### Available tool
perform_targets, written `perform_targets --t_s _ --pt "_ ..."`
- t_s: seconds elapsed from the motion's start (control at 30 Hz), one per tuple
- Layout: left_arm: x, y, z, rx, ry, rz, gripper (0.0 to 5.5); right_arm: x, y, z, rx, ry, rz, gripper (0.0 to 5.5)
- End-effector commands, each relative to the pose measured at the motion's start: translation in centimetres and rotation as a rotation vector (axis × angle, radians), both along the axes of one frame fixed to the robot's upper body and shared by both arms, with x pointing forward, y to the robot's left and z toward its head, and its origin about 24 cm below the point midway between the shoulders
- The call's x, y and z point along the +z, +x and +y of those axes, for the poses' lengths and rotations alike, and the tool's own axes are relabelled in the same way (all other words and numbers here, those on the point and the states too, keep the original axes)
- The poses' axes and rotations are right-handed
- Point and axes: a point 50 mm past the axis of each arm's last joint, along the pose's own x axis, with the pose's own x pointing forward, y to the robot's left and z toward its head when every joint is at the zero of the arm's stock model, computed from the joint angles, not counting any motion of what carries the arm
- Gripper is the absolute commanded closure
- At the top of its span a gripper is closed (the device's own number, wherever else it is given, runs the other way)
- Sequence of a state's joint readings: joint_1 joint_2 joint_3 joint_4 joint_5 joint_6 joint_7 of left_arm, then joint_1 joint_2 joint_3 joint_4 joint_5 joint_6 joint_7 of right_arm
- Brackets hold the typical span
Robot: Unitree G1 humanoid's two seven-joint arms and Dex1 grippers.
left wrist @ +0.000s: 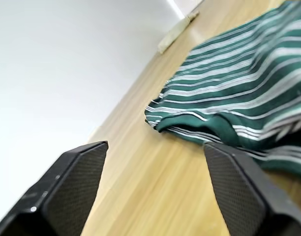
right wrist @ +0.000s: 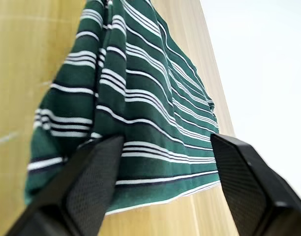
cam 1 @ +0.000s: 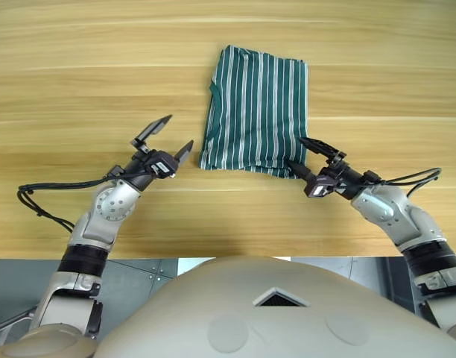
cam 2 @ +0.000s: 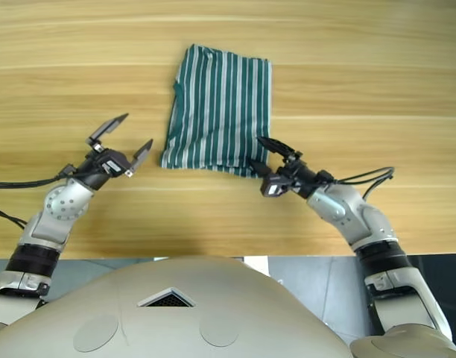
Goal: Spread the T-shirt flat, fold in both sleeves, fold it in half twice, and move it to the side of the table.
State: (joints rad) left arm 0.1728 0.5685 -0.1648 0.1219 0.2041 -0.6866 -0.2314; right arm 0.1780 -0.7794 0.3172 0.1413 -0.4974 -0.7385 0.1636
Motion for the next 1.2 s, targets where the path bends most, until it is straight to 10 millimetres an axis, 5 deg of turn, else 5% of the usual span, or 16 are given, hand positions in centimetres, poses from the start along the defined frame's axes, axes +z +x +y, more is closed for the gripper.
perform_targets --t_s 0.03,0.27,0.4,0.47,0.67,0.87,1.2 --pt "2.2 -0.7 0.4 -0.043 -0.141 -0.055 1.90 0.4 -1.5 -2.7 -0.003 -0.127 0.080 2.25" --pt "2.7 1.3 1.5 0.024 -0.231 -0.074 1.90 2.5 -3.9 -4.9 0.048 -0.282 0.141 2.25" --pt "-0.1 0.8 1.2 -0.055 -0.084 0.062 1.90 6.5 -0.3 -3.0 -0.023 0.052 -0.127 2.25" --pt "-1.0 -0.2 1.8 -0.107 0.020 0.137 1.90 7.6 -0.1 -2.5 -0.021 0.171 -0.151 2.25" --pt "-0.5 -1.5 1.8 -0.341 0.258 0.230 1.90 9.7 0.7 -3.9 -0.101 0.282 -0.211 2.25" --pt "-0.4 -2.9 1.6 -0.567 0.482 0.338 1.90 4.8 -1.7 -7.3 -0.225 -0.110 -0.033 2.25" --pt "-3.8 -2.3 -1.7 -0.805 0.573 0.387 1.90 3.5 -2.0 -7.0 -0.255 -0.155 -0.018 2.25"
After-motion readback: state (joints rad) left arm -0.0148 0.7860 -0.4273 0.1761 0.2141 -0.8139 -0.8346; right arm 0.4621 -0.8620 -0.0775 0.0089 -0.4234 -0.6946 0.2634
